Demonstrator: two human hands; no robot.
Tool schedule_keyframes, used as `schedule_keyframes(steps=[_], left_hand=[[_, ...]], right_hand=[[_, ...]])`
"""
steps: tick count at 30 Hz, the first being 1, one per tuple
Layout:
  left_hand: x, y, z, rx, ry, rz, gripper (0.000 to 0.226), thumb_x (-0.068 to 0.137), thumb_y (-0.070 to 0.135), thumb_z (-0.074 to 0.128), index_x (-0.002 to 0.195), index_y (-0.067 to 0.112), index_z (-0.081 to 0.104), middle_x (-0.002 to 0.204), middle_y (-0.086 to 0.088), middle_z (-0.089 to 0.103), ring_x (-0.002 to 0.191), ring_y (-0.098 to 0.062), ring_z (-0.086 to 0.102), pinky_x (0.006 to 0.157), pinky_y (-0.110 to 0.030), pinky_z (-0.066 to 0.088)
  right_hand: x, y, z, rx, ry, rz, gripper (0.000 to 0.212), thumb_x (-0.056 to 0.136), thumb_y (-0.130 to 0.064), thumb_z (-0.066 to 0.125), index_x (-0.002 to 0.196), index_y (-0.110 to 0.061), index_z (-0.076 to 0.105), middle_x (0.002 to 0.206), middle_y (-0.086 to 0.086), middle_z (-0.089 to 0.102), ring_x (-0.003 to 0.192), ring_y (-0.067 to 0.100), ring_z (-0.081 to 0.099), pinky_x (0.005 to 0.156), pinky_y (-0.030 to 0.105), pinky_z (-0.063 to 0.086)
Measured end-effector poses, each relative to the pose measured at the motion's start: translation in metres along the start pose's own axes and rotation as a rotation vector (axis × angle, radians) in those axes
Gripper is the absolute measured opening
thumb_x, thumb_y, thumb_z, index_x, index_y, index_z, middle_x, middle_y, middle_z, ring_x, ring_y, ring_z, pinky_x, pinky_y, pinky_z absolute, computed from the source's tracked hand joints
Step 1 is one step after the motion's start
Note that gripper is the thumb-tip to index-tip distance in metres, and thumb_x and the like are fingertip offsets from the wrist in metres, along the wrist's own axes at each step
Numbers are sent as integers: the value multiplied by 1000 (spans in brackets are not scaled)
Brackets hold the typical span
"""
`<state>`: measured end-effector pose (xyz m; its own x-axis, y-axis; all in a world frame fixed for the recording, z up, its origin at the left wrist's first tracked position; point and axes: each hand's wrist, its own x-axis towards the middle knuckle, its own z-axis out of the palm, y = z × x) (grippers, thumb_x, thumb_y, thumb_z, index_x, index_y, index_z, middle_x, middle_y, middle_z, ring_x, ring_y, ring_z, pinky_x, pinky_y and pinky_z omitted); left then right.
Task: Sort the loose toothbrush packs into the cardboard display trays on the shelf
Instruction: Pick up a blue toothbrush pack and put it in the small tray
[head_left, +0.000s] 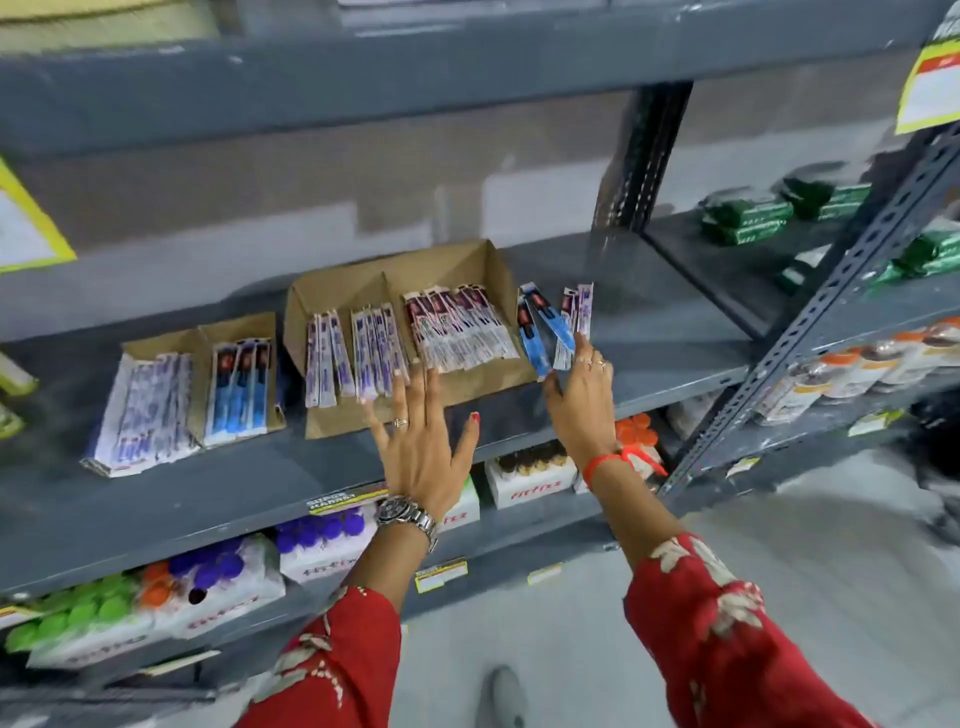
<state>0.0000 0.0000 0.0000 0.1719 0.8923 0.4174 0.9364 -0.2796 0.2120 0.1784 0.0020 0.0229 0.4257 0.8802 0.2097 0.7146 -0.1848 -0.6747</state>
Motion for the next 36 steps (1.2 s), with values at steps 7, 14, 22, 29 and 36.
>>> schedule_keyframes(steps=[7, 14, 22, 29, 36], left_hand=[[1, -9, 20, 34, -66, -15, 74, 86, 52, 34, 145, 10, 18, 155, -10, 12, 140, -29, 13, 108, -61, 2], [-3, -12, 29, 53, -63, -12, 77, 85, 49, 40, 145, 9, 14, 152, -9, 3, 140, -27, 8, 109, -60, 8], [-3, -13, 32, 88, -80, -17, 74, 86, 49, 37, 146, 10, 15, 153, -14, 9, 140, -30, 12, 108, -63, 9], [-5, -3, 22, -16, -50, -16, 68, 88, 48, 37, 146, 19, 17, 154, -15, 11, 141, -30, 7, 106, -62, -5], [19, 16, -32, -1182, 174, -226, 54, 89, 21, 51, 138, 14, 31, 149, -4, 26, 137, -15, 27, 113, -34, 23]], right_hand=[[48, 4, 22, -241, -25, 103, 29, 92, -15, 47, 108, 3, 62, 115, 24, 58, 110, 38, 46, 84, 45, 47], [67, -5, 29, -254, -51, 232, 37, 86, -28, 59, 107, 3, 61, 115, 21, 58, 117, 35, 44, 78, 43, 51], [69, -8, 22, -98, 9, 382, 30, 84, -22, 59, 107, -2, 61, 109, 20, 66, 102, 37, 61, 73, 37, 51], [53, -3, 7, 227, 162, 409, 20, 84, -17, 63, 102, -10, 67, 108, 13, 72, 101, 29, 65, 83, 32, 51], [3, -35, -10, 746, 42, 297, 16, 78, -11, 72, 92, -2, 70, 81, 6, 73, 73, 12, 67, 71, 21, 54]])
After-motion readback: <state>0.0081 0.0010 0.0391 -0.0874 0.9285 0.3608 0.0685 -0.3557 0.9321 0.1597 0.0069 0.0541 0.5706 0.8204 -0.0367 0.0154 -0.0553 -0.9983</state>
